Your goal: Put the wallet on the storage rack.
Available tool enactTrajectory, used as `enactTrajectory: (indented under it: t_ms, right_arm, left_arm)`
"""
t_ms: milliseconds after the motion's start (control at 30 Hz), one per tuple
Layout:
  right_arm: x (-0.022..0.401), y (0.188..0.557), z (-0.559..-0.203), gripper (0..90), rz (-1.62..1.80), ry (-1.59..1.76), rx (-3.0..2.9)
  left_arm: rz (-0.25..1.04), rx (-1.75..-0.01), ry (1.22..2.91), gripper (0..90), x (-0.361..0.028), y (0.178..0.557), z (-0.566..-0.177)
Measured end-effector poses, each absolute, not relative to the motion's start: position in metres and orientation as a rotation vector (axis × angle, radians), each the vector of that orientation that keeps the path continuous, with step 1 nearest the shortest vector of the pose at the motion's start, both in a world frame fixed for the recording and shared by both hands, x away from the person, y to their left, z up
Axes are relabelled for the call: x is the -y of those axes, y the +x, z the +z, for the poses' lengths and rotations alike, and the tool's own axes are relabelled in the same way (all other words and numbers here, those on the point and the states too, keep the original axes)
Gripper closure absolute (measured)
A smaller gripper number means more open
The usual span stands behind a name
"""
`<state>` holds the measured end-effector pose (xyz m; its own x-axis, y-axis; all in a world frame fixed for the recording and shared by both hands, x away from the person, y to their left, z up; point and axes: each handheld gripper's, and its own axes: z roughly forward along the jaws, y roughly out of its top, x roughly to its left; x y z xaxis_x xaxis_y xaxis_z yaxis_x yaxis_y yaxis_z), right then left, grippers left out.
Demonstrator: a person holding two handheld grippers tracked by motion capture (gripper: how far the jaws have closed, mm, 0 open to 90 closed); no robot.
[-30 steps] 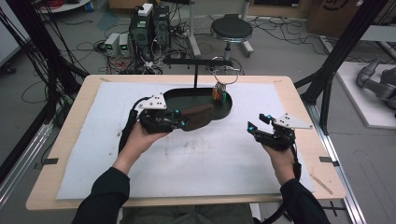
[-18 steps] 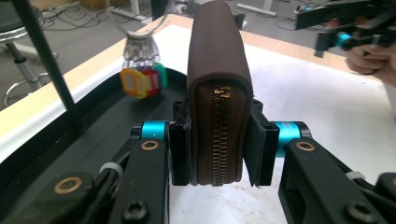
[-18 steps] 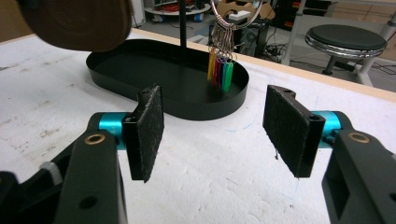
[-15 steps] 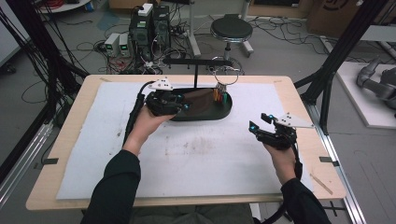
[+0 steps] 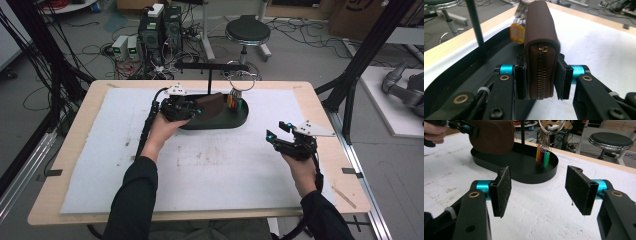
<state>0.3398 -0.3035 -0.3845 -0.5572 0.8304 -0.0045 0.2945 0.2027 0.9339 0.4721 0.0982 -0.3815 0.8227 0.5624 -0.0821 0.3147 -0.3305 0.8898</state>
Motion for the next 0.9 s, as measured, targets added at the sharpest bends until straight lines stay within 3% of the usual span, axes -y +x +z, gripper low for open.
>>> enactTrajectory:
  t_ms: [400,900]
  right_arm:
    - [0.302,0.340,-0.387,38.4,1.343,1.030,-1.979]
    - [0.301,0.339,-0.387,38.4,1.341,1.016,-1.983]
  left_arm:
    - [0.305,-0.742,1.941,66.8,-0.091,0.489,-0.410]
    - [0.318,-0.708,1.968,66.3,-0.079,0.491,-0.421]
